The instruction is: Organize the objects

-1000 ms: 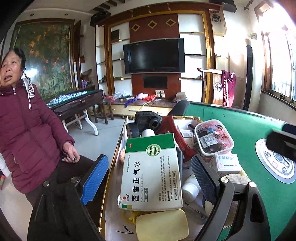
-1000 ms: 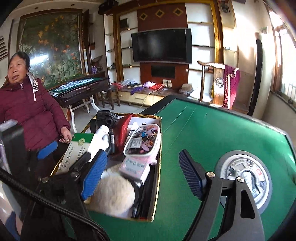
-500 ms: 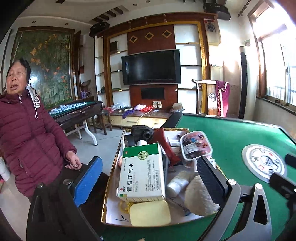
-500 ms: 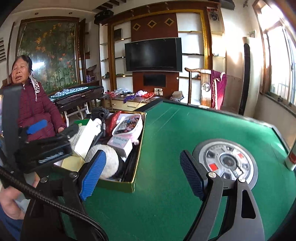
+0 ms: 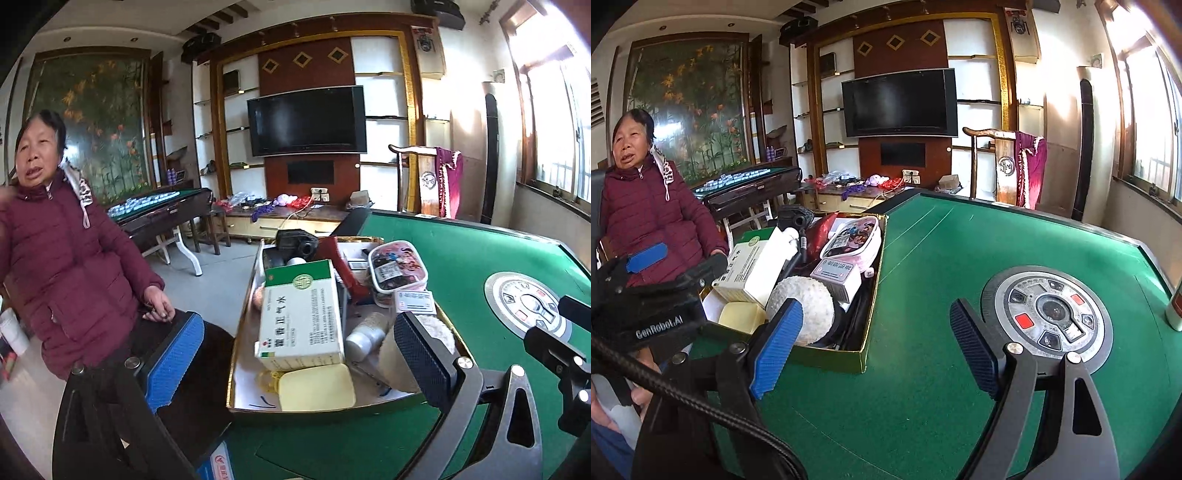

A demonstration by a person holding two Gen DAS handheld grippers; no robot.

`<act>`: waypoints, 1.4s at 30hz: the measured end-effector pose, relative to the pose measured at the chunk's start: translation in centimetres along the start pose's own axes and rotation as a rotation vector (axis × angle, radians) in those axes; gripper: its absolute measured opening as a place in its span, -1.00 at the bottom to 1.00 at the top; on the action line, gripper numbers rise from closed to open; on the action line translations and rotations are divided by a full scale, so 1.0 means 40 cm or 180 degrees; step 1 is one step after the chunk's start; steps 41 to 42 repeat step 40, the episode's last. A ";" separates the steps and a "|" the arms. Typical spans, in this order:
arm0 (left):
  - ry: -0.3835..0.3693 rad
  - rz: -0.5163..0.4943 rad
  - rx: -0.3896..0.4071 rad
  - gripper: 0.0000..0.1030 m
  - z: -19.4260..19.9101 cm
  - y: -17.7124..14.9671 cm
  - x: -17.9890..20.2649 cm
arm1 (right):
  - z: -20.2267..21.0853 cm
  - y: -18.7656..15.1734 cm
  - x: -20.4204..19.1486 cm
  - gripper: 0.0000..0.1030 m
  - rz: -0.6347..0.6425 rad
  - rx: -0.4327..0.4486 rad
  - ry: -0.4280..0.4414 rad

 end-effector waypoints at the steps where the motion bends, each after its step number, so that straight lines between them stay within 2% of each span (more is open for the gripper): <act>1: -0.0018 0.0011 0.0006 0.97 0.001 -0.002 -0.001 | 0.001 -0.001 -0.002 0.61 0.0013 -0.0001 -0.0003; 19: 0.0075 -0.0057 0.0074 0.97 0.009 -0.029 0.000 | -0.006 -0.014 -0.009 0.61 0.0045 -0.0084 -0.0041; 31: 0.0078 -0.0090 0.0103 0.97 0.010 -0.030 0.001 | -0.008 -0.016 -0.007 0.60 0.0040 -0.0117 -0.0040; 36: 0.0006 -0.0059 0.0024 0.97 0.008 -0.032 -0.006 | -0.009 -0.017 -0.007 0.61 0.0036 -0.0129 -0.0039; 42: 0.0061 -0.0108 0.0056 0.97 0.014 -0.042 0.000 | -0.010 -0.016 -0.005 0.61 0.0019 -0.0123 -0.0029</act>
Point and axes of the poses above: each gripper's, at about its wrist camera, not at the fingertips, and z roughly against the way its jaws point, x to its right, y to its top, the point moved 2 cm from there along -z, roughly the way its jaws point, and after that the axes turned 8 degrees about -x, right-handed, at the moved point
